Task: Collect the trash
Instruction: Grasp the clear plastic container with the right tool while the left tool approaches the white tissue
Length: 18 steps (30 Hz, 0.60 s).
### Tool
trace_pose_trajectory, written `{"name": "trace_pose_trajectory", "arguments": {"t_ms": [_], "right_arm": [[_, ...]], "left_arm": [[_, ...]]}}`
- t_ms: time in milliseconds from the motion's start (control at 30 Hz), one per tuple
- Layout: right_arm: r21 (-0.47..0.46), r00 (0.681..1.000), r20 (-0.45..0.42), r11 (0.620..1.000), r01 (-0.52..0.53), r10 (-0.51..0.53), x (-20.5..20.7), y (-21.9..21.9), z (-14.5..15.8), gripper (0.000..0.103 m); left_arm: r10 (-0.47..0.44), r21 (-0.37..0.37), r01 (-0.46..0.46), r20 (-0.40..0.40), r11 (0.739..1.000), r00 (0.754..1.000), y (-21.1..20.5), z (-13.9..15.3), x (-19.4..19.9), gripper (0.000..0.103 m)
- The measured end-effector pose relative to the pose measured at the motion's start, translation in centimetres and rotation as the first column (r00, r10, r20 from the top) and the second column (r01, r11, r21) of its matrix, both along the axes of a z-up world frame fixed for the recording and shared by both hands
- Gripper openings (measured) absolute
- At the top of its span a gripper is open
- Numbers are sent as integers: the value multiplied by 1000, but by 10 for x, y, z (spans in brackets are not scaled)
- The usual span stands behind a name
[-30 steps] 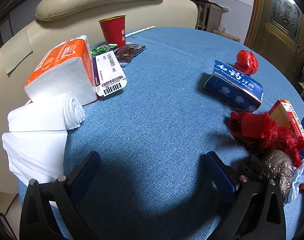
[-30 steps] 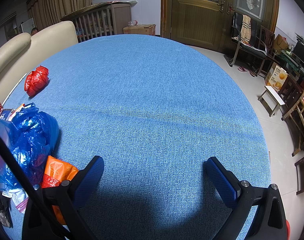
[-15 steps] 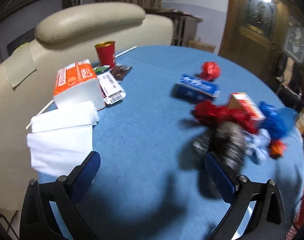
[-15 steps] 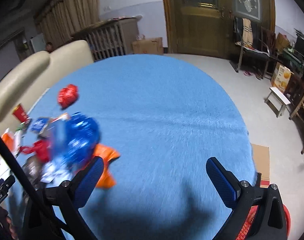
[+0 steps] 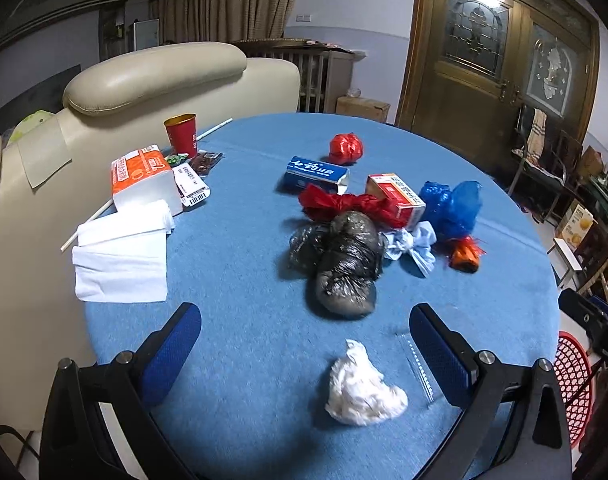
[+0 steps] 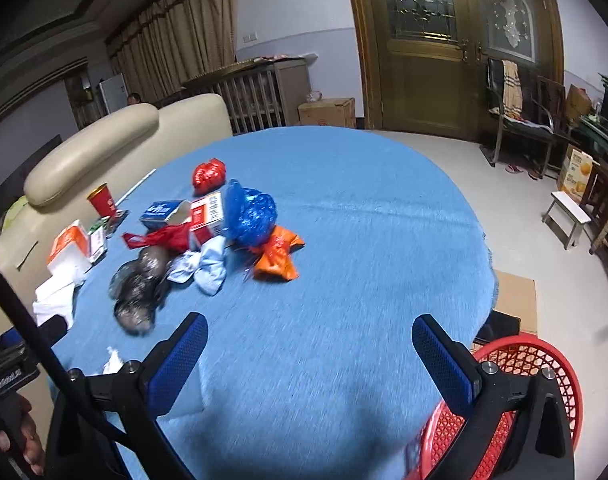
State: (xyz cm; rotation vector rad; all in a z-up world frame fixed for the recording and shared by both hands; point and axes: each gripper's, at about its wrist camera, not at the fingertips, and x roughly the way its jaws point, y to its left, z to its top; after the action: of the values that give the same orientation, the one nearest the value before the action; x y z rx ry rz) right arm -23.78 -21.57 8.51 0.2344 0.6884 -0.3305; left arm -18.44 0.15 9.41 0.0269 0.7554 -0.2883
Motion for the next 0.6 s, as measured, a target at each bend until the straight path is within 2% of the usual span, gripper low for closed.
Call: {"name": "trace_pose_trajectory", "arguments": {"t_ms": [600], "right_arm": [[-26,998,49,999,-40,41,-24,24,6,103]], "left_arm": [[-7,12,7,12,1000,1000,-4,7,-18,103]]}}
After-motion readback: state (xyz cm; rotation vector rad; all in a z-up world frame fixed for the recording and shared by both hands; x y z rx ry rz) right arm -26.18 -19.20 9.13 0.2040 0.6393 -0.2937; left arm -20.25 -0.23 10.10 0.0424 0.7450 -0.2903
